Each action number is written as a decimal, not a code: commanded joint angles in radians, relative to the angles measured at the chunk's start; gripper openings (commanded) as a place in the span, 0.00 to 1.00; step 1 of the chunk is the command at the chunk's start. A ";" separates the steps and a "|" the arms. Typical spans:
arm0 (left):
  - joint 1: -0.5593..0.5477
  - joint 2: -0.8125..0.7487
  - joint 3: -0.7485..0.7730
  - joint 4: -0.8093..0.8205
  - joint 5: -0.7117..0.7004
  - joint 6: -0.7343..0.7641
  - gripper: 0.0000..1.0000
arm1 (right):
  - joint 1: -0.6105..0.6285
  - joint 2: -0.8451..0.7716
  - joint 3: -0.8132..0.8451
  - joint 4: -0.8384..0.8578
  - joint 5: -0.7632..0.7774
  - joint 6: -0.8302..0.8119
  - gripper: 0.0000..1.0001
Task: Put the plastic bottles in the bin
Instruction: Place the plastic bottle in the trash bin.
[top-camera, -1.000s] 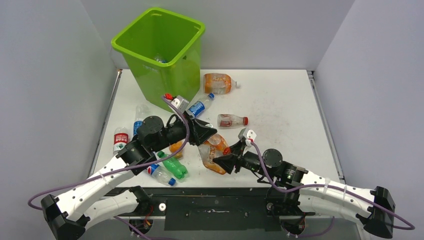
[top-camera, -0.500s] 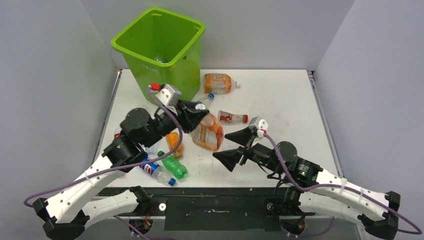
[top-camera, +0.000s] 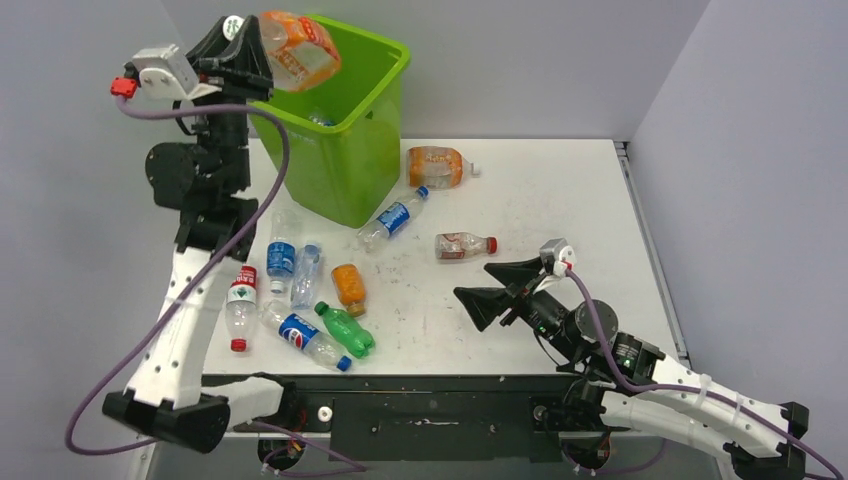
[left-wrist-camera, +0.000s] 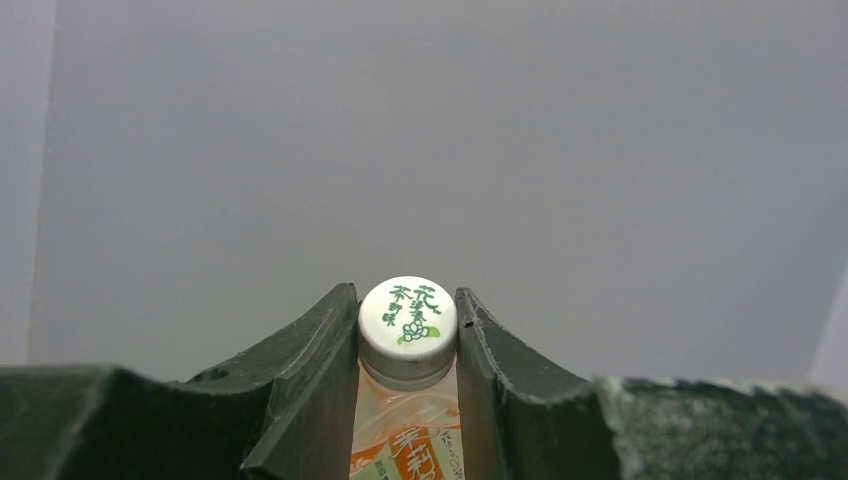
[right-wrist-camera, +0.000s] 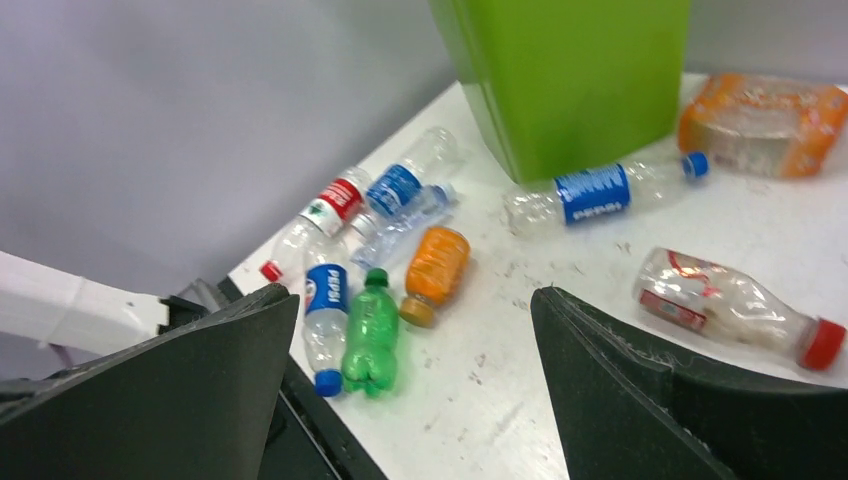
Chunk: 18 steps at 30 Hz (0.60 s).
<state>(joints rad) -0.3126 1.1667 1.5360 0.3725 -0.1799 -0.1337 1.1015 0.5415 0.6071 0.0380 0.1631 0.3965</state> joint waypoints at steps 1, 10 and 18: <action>0.067 0.140 0.075 0.267 -0.043 -0.023 0.00 | 0.006 0.004 -0.022 -0.034 0.165 0.055 0.90; 0.153 0.435 0.224 0.366 -0.093 0.097 0.00 | 0.006 -0.051 -0.088 -0.106 0.367 0.110 0.90; 0.175 0.610 0.310 0.376 -0.072 0.040 0.52 | 0.006 -0.107 -0.216 -0.014 0.392 0.116 0.90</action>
<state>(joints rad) -0.1371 1.7439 1.7607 0.6575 -0.2577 -0.0673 1.1011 0.4240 0.3988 -0.0463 0.5049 0.5133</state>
